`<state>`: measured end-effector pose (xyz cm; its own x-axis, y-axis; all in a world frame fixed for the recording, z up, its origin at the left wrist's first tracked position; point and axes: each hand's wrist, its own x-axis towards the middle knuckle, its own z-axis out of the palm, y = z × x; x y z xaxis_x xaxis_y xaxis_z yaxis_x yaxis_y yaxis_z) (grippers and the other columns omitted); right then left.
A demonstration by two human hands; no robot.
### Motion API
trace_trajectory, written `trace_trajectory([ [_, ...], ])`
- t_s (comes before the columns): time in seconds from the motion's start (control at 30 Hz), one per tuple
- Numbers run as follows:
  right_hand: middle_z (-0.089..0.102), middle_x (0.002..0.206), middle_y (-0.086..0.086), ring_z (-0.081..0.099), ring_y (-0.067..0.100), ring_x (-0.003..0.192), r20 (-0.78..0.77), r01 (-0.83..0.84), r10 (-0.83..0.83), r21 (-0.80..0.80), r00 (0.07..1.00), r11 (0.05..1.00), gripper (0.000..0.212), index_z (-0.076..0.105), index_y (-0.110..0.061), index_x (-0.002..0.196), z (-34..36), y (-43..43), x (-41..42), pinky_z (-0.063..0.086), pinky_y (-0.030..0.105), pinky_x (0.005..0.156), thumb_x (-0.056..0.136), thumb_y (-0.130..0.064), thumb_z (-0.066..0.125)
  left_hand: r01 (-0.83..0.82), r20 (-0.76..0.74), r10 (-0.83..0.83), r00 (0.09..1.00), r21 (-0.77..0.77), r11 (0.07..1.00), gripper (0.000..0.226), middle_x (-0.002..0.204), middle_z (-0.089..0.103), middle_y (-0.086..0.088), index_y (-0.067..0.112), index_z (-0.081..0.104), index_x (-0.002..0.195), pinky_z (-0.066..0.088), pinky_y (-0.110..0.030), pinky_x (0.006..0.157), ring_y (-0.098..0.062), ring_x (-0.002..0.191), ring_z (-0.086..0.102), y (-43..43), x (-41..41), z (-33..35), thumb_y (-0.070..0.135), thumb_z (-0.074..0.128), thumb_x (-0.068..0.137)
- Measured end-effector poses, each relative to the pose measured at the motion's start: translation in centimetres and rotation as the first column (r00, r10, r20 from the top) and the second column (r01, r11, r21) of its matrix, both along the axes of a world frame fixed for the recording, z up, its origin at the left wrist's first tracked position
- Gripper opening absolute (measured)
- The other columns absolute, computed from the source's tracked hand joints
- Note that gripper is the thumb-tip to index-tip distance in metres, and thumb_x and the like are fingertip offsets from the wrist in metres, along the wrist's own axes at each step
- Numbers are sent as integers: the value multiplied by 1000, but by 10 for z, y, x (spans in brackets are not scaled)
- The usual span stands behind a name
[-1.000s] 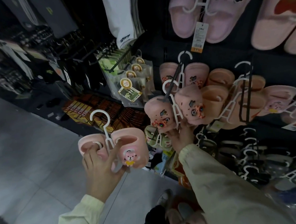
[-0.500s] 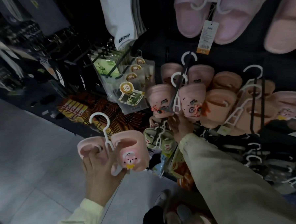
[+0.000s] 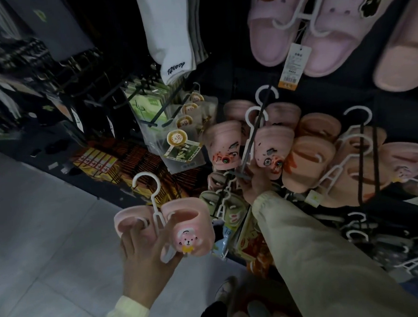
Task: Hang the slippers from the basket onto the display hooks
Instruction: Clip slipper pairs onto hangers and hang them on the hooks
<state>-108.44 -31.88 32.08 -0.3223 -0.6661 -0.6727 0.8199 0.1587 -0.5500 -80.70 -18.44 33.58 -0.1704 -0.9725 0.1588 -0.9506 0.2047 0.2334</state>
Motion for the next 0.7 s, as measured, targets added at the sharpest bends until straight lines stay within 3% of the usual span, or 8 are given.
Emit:
trace_trajectory([
  [0.13,61,89,10,62,22,80,53,37,-35,-36,998,999,13,56,-14,90,10,-1,8,52,40,97,101,-22,56,11,-6,-11,1000,24,1000,77,119,43,-31,43,40,142,39,-58,83,-50,110,44,3,-2,0,66,53,70],
  [0.2,62,95,9,63,22,84,77,70,-64,-71,995,995,9,58,-16,97,9,-1,12,53,40,96,98,-24,60,24,-2,-24,1000,14,1000,79,119,43,-29,44,37,143,39,-57,83,-49,110,43,5,-3,0,65,55,69],
  [0.27,62,96,7,63,20,86,77,86,-79,-94,994,992,15,60,-14,106,8,-1,16,52,40,98,97,-26,62,40,-3,-40,999,8,999,84,119,43,-28,45,38,143,41,-57,82,-49,110,43,8,-4,-2,61,71,67],
  [0.4,56,82,4,54,16,72,62,61,-55,-95,997,994,12,60,-17,98,4,1,21,50,28,79,97,-29,62,51,13,-52,999,37,998,100,120,42,-28,42,44,142,42,-57,81,-49,110,43,13,-3,-5,54,90,54],
  [0.5,60,99,10,60,22,95,24,26,-25,-79,999,997,29,61,-12,118,4,3,20,52,34,99,95,-29,66,47,24,-49,999,69,997,97,119,42,-26,39,55,138,43,-57,80,-49,107,44,18,-2,-7,53,93,50],
  [0.57,60,105,11,59,23,106,94,39,-27,-120,995,992,22,63,-9,111,-4,5,18,50,37,103,93,-20,68,34,35,-37,999,86,996,94,120,41,-25,38,57,138,44,-58,82,-49,109,43,22,-2,-8,55,92,52],
  [0.63,62,106,7,62,8,102,226,92,-60,-132,972,987,14,65,-7,106,0,9,15,52,23,95,92,-10,66,32,42,-36,998,82,996,95,120,41,-26,36,57,138,43,-59,82,-50,110,43,25,-2,-10,54,92,52],
  [0.7,54,98,-17,51,-27,90,262,-11,52,-155,964,988,28,62,-6,124,6,14,16,39,-2,85,97,-7,60,38,42,-41,998,72,997,96,120,42,-26,36,57,138,43,-59,82,-50,110,43,29,-3,-11,53,92,51],
])
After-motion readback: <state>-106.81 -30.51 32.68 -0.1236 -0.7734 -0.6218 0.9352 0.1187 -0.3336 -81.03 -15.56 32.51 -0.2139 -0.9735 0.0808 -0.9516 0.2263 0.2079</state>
